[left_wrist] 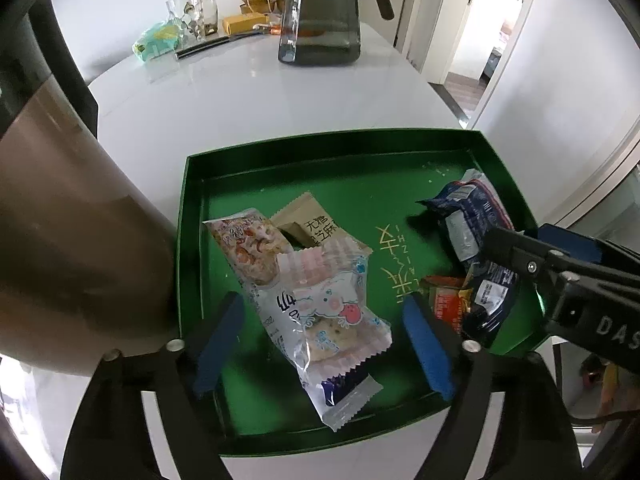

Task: Organize snacks
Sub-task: 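Open the left gripper over the tray while the right gripper releases the black packet, then move both open tools to the brown bag and the gummy bag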

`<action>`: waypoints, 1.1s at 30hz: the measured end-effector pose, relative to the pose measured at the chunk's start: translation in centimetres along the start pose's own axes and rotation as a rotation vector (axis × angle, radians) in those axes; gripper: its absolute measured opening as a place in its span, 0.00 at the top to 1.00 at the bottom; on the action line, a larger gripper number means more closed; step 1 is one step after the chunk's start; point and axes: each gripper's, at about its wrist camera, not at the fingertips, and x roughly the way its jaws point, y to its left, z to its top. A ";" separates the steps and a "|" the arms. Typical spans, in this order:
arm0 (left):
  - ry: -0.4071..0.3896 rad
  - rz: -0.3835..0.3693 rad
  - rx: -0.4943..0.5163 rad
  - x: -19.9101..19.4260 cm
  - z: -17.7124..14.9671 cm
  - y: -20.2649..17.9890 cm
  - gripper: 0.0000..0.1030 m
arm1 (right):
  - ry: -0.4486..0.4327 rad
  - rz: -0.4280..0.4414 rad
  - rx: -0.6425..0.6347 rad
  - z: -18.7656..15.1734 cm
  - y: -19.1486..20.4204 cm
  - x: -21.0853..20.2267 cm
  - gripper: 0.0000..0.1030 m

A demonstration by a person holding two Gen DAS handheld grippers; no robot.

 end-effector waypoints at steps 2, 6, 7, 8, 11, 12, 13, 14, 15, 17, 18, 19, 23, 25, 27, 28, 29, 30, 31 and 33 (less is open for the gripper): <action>-0.011 -0.002 -0.008 -0.4 -0.1 0.0 0.18 | -0.004 0.011 0.001 0.0 0.1 -0.3 0.00; -0.013 -0.007 0.003 -0.8 -0.5 -0.3 0.04 | -0.037 0.000 -0.004 0.0 0.5 -1.2 0.00; -0.014 -0.005 0.009 -1.0 -0.7 -0.4 0.02 | -0.042 -0.002 -0.001 -0.1 0.6 -1.4 0.00; -0.013 -0.004 0.015 -1.1 -0.8 -0.5 0.02 | -0.045 0.000 0.002 0.0 0.6 -1.6 0.00; -0.008 -0.004 0.032 -1.5 -1.3 -0.9 0.02 | -0.053 -0.007 0.005 -0.3 0.6 -2.3 0.00; -0.009 -0.005 0.033 -1.7 -1.4 -1.0 0.02 | -0.054 -0.015 0.004 -0.4 0.7 -2.6 0.00; -0.011 -0.006 0.032 -1.9 -1.6 -1.0 0.02 | -0.058 -0.021 0.002 -0.5 0.7 -2.9 0.00; -0.012 -0.010 0.029 -2.1 -1.7 -1.0 0.02 | -0.062 -0.023 0.001 -0.6 0.7 -3.2 0.00; -0.015 -0.015 0.026 -2.5 -1.9 -1.0 0.02 | -0.066 -0.025 0.002 -0.9 0.7 -3.6 0.00; -0.020 -0.023 0.027 -3.1 -2.3 -1.1 0.02 | -0.072 -0.027 0.007 -1.4 0.7 -4.4 0.00; -0.024 -0.027 0.030 -3.5 -2.5 -1.1 0.02 | -0.076 -0.027 0.008 -1.6 0.7 -4.9 0.00; -0.026 -0.033 0.034 -4.0 -2.8 -1.1 0.02 | -0.079 -0.028 0.009 -1.9 0.8 -5.3 0.00; -0.023 -0.063 0.034 -6.0 -4.1 -0.8 0.02 | -0.098 -0.019 0.003 -3.4 1.6 -7.2 0.00; -0.032 -0.064 0.031 -7.3 -4.9 -0.4 0.02 | -0.109 -0.013 -0.004 -4.2 2.3 -8.2 0.00; -0.041 -0.072 0.019 -8.2 -5.6 0.0 0.02 | -0.115 -0.005 -0.016 -5.0 3.1 -9.0 0.00; -0.042 -0.084 0.006 -8.9 -6.1 0.5 0.02 | -0.117 -0.004 -0.026 -5.5 3.7 -9.5 0.00; -0.042 -0.084 0.000 -9.3 -6.5 0.8 0.02 | -0.121 -0.004 -0.032 -5.8 4.1 -9.8 0.00; -0.044 -0.078 -0.004 -9.6 -6.7 1.1 0.02 | -0.124 -0.004 -0.037 -6.1 4.6 -10.1 0.00; -0.050 -0.069 -0.007 -10.1 -7.1 1.5 0.02 | -0.126 -0.003 -0.041 -6.5 5.0 -10.4 0.00; -0.059 -0.065 -0.014 -10.9 -7.9 2.4 0.02 | -0.128 0.005 -0.045 -7.1 6.0 -10.9 0.00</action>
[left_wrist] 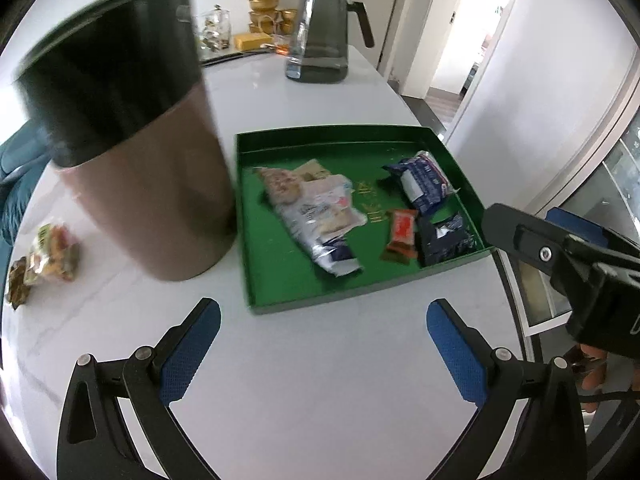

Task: Organize snacks
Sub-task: 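Move both open tools to the brown bag and the gummy bag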

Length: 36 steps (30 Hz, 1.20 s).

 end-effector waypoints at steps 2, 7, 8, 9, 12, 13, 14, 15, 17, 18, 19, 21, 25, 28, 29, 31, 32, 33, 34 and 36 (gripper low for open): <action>-0.002 -0.002 -0.015 -0.7 -0.7 1.0 0.02 | -0.004 0.012 0.002 -0.6 0.9 -0.5 0.00; -0.006 0.008 -0.050 -2.3 -2.3 3.8 0.02 | -0.001 0.047 -0.017 -2.2 3.6 -1.0 0.00; -0.007 0.009 -0.055 -2.6 -2.6 4.4 0.02 | 0.004 0.053 -0.025 -2.4 4.2 -0.9 0.00; -0.008 0.009 -0.059 -2.8 -3.0 5.1 0.02 | 0.007 0.054 -0.032 -2.6 4.8 -0.9 0.00; -0.008 0.012 -0.066 -3.5 -3.7 7.0 0.02 | 0.017 0.060 -0.048 -3.3 6.6 -0.6 0.00; -0.007 0.013 -0.069 -3.7 -4.0 7.9 0.02 | 0.020 0.063 -0.051 -3.4 7.3 -0.6 0.00; -0.005 0.013 -0.071 -3.7 -4.2 8.5 0.02 | 0.021 0.064 -0.053 -3.6 8.0 -0.5 0.00; -0.002 0.013 -0.074 -3.9 -4.4 9.6 0.02 | 0.023 0.064 -0.054 -3.7 8.9 -0.4 0.00; 0.002 0.011 -0.080 -4.0 -4.7 11.5 0.02 | 0.027 0.066 -0.060 -3.9 10.5 -0.2 0.00; 0.002 0.011 -0.086 -4.1 -4.8 12.6 0.02 | 0.030 0.065 -0.066 -4.0 11.3 0.0 0.00; 0.002 0.010 -0.094 -4.2 -5.1 13.8 0.02 | 0.034 0.063 -0.071 -4.2 12.3 0.2 0.00; 0.008 0.008 -0.109 -4.2 -5.5 15.9 0.02 | 0.045 0.070 -0.068 -4.6 14.6 0.8 0.00; 0.040 0.023 -0.148 -4.0 -6.9 21.9 0.02 | 0.068 0.103 -0.065 -5.4 19.4 2.3 0.00; 0.054 0.030 -0.157 -4.4 -7.7 25.9 0.02 | 0.083 0.112 -0.080 -6.0 23.3 3.4 0.00; 0.053 0.036 -0.161 -4.5 -7.9 27.1 0.02 | 0.086 0.113 -0.082 -6.2 24.7 3.8 0.00; 0.048 0.037 -0.169 -4.9 -8.1 29.3 0.02 | 0.084 0.113 -0.081 -6.3 26.6 4.3 0.00; 0.046 0.030 -0.171 -5.1 -8.2 30.5 0.02 | 0.081 0.113 -0.081 -6.3 27.7 4.6 0.00; 0.043 0.028 -0.170 -5.1 -8.2 31.2 0.02 | 0.078 0.114 -0.082 -6.3 28.5 4.8 0.00; 0.037 0.032 -0.169 -5.4 -8.3 32.4 0.02 | 0.075 0.115 -0.084 -6.3 29.5 5.0 0.00; 0.029 0.040 -0.165 -5.5 -8.3 33.7 0.02 | 0.068 0.110 -0.094 -6.1 31.4 5.5 0.00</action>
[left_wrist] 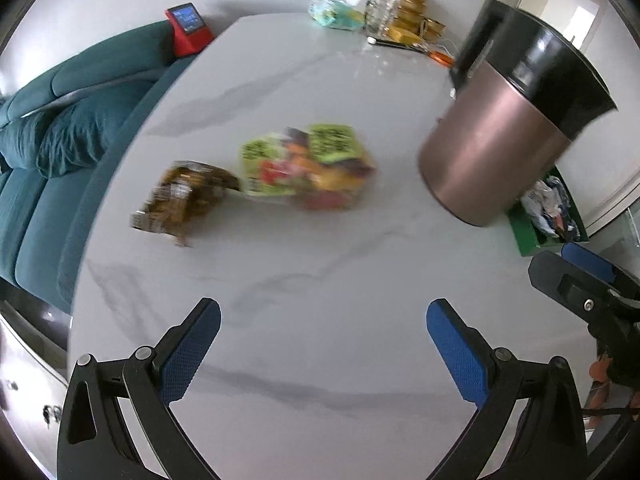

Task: Organize snacks
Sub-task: 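Move both open tools to the brown bag and the gummy bag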

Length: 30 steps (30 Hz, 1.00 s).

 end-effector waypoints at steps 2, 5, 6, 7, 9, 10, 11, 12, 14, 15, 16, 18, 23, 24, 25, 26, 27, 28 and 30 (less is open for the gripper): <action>-0.008 0.004 0.003 -0.3 0.3 1.8 0.02 | -0.007 -0.015 -0.006 0.6 1.9 0.7 0.00; -0.014 0.016 0.009 -0.5 0.8 4.1 0.02 | -0.016 -0.018 -0.001 1.5 4.1 1.5 0.00; -0.016 0.020 0.008 -0.5 1.1 4.9 0.02 | -0.017 -0.018 -0.002 1.8 4.8 1.8 0.00; -0.019 0.023 0.006 -0.5 1.4 5.7 0.02 | -0.017 -0.019 -0.006 2.0 5.3 2.1 0.00; -0.020 0.023 0.004 -0.2 1.8 6.9 0.02 | -0.012 -0.026 -0.020 2.7 6.6 2.8 0.00; -0.019 0.023 0.003 0.0 2.0 7.5 0.02 | -0.009 -0.029 -0.028 3.0 7.2 3.2 0.00; -0.019 0.026 0.002 0.1 2.1 8.0 0.02 | -0.006 -0.031 -0.032 3.2 7.5 3.3 0.00; -0.019 0.029 -0.002 0.4 2.3 8.6 0.02 | -0.004 -0.036 -0.036 3.5 7.9 3.7 0.00; -0.015 0.028 -0.009 0.8 2.7 9.5 0.02 | 0.003 -0.044 -0.041 4.0 8.3 4.3 0.00; -0.013 0.029 -0.014 1.1 2.9 9.9 0.02 | 0.010 -0.052 -0.043 4.2 8.4 4.7 0.00; -0.010 0.031 -0.018 1.4 3.1 10.4 0.02 | 0.017 -0.062 -0.044 4.6 8.5 5.2 0.00; -0.006 0.035 -0.024 2.0 3.5 11.0 0.02 | 0.029 -0.072 -0.043 5.0 8.5 5.9 0.00; 0.010 0.045 -0.026 3.4 4.7 12.2 0.02 | 0.073 -0.069 -0.033 6.2 8.5 8.4 0.00; 0.013 0.048 -0.024 3.6 4.9 12.3 0.02 | 0.081 -0.068 -0.032 6.4 8.4 8.9 0.00; 0.017 0.051 -0.020 4.0 5.2 12.4 0.02 | 0.088 -0.066 -0.030 6.5 8.3 9.3 0.00; 0.018 0.052 -0.017 4.2 5.3 12.5 0.02 | 0.095 -0.064 -0.028 6.7 8.2 9.7 0.00; 0.020 0.055 -0.012 4.5 5.6 12.5 0.02 | 0.103 -0.062 -0.026 6.9 8.2 10.2 0.00; 0.020 0.055 -0.009 4.6 5.7 12.5 0.02 | 0.112 -0.059 -0.023 7.0 8.0 10.7 0.00; 0.022 0.058 0.002 5.1 6.1 12.6 0.02 | 0.131 -0.054 -0.015 7.5 7.8 11.7 0.00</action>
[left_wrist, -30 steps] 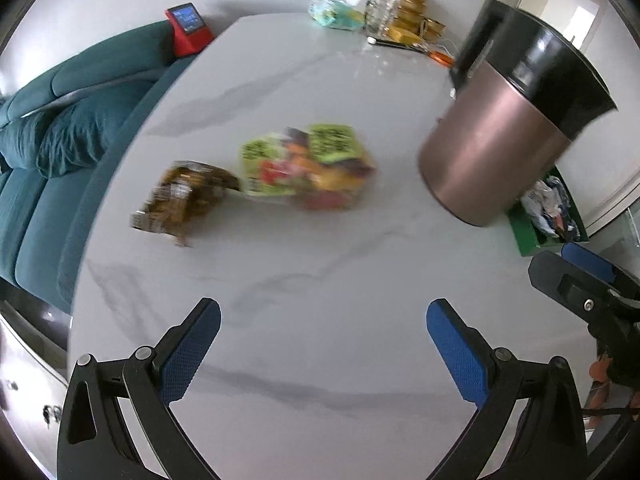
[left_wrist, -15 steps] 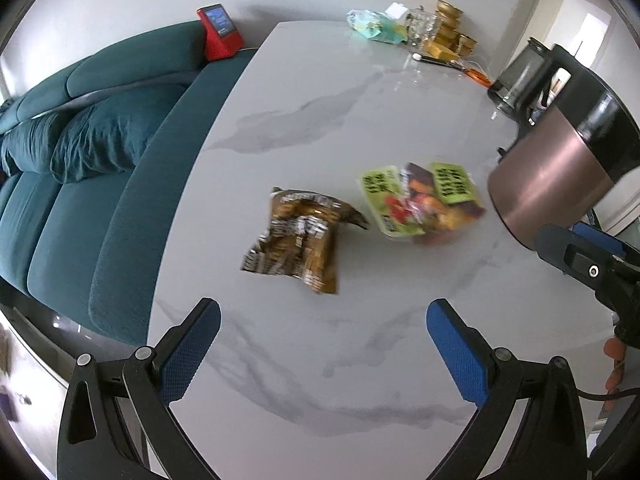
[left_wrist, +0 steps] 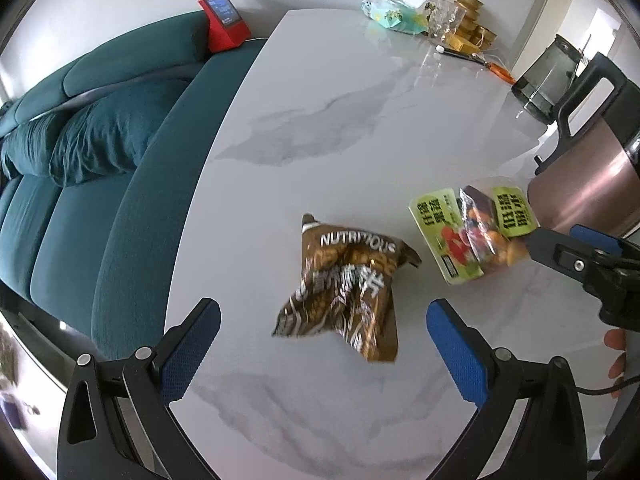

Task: Organize snacks
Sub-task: 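Move both open tools to the brown bag and the gummy bag, then grasp the brown NUTRITIOUS bag with the left gripper while the right gripper grasps the clear gummy bag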

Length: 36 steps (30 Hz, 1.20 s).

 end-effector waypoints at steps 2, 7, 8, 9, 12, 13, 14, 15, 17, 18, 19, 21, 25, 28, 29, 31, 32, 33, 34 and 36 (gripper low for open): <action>0.005 0.006 0.006 0.5 0.3 0.0 0.02 | 0.015 0.006 0.004 0.5 -0.1 0.9 0.00; 0.025 0.010 0.012 1.8 0.8 0.1 0.02 | 0.041 0.028 0.012 1.3 -0.4 2.6 0.00; 0.029 0.011 0.014 2.0 0.9 0.1 0.02 | 0.044 0.034 0.016 1.4 -0.5 2.8 0.00; 0.033 0.011 0.015 2.3 1.0 0.1 0.02 | 0.047 0.038 0.018 1.5 -0.5 3.0 0.00; 0.040 0.010 0.015 2.7 1.1 0.1 0.02 | 0.050 0.042 0.020 1.7 -0.9 3.3 0.00; 0.041 0.009 0.015 2.8 1.1 0.2 0.02 | 0.048 0.045 0.016 1.9 -1.0 3.3 0.00; 0.042 0.008 0.015 2.9 1.1 0.2 0.02 | 0.045 0.047 0.007 2.0 -1.0 3.1 0.00; 0.044 0.008 0.015 2.9 1.1 0.2 0.02 | 0.044 0.047 -0.007 2.2 -1.1 3.0 0.00; 0.045 0.007 0.014 3.0 1.1 0.3 0.02 | 0.043 0.046 -0.052 2.7 -1.0 2.9 0.00; 0.046 0.006 0.013 3.1 1.1 0.3 0.02 | 0.044 0.047 -0.075 3.0 -0.8 2.9 0.00; 0.047 0.005 0.012 3.1 1.1 0.2 0.02 | 0.046 0.047 -0.096 3.3 -0.7 2.9 0.00; 0.047 0.003 0.010 3.2 1.1 0.3 0.02 | 0.038 0.048 -0.122 3.6 -0.5 2.9 0.00; 0.045 0.004 0.007 3.4 1.2 0.3 0.02 | 0.049 0.053 -0.096 3.5 -0.2 3.5 0.00; 0.047 0.023 0.011 3.7 1.5 0.5 0.02 | 0.060 0.057 -0.063 3.1 -0.2 4.1 0.00; 0.047 0.022 0.008 3.8 1.6 0.6 0.02 | 0.059 0.060 -0.051 3.0 -0.1 4.3 0.00; 0.048 0.015 0.005 3.9 1.7 0.8 0.02 | 0.063 0.061 -0.040 2.8 -0.2 4.7 0.00; 0.047 0.016 0.006 3.9 1.8 0.8 0.02 | 0.065 0.061 -0.037 2.8 -0.1 4.8 0.00; 0.047 0.018 0.008 4.0 1.8 0.9 0.02 | 0.066 0.062 -0.036 2.8 -0.1 4.9 0.00; 0.046 0.019 0.010 4.0 1.8 0.9 0.02 | 0.069 0.062 -0.035 2.7 0.0 5.1 0.00; 0.047 0.021 0.011 4.2 1.7 0.8 0.02 | 0.077 0.067 -0.030 2.7 0.1 5.5 0.00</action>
